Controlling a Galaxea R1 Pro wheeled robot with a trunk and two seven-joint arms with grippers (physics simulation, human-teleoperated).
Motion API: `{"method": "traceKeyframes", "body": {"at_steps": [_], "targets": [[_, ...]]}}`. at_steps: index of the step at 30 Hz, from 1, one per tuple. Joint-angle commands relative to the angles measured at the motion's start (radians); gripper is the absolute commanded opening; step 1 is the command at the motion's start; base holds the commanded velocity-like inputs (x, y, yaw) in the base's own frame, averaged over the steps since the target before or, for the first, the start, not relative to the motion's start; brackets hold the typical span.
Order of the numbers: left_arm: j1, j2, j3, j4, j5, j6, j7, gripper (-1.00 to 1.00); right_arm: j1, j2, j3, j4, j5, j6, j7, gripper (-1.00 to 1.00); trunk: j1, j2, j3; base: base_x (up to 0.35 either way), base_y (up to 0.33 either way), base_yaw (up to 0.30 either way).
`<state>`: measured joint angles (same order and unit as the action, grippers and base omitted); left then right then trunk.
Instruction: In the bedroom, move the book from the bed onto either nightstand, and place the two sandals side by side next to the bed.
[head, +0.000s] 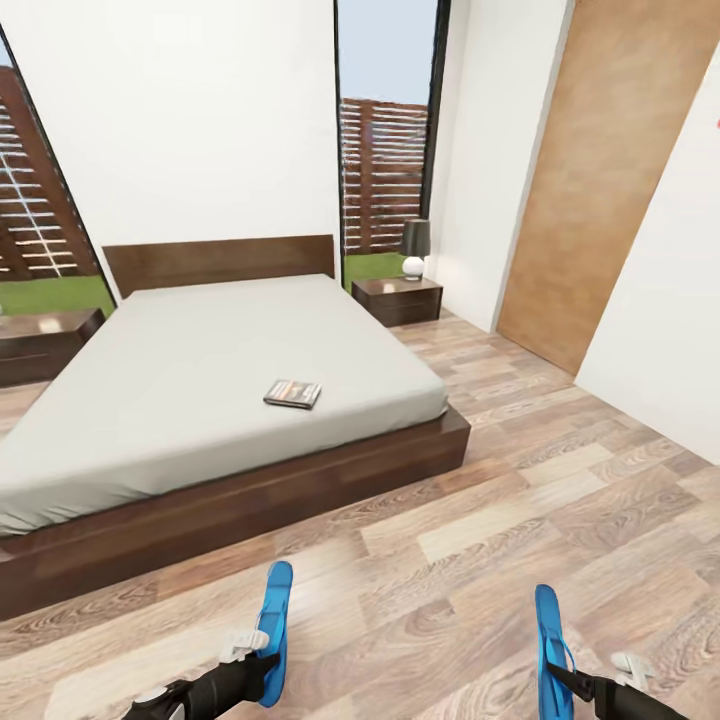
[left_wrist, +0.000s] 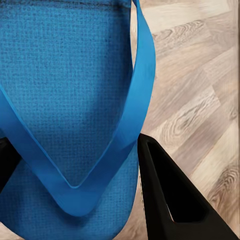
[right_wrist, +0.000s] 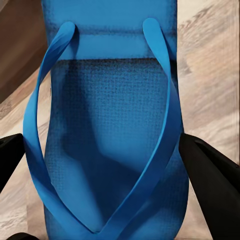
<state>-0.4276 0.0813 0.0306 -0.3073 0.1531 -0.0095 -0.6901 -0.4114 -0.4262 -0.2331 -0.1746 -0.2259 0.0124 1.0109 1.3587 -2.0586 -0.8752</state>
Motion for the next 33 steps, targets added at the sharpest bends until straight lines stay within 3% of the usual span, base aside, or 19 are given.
{"method": "traceKeyframes", "body": {"at_steps": [1, 33], "targets": [[0.0, 0.0, 0.003, 0.001, -0.001, -0.003, -0.005, -1.0, -0.001, 0.0, 0.001, 0.001, -0.006, 0.001, 0.003, -1.0, 0.0, 0.0, -0.001, 0.0, 0.0, -0.284], [0.0, 0.0, 0.003, 0.002, -0.001, -0.01, -0.005, -1.0, -0.001, 0.0, 0.001, 0.001, -0.006, 0.001, 0.003, -1.0, 0.0, 0.0, -0.001, 0.0, 0.0, -0.285]]}}
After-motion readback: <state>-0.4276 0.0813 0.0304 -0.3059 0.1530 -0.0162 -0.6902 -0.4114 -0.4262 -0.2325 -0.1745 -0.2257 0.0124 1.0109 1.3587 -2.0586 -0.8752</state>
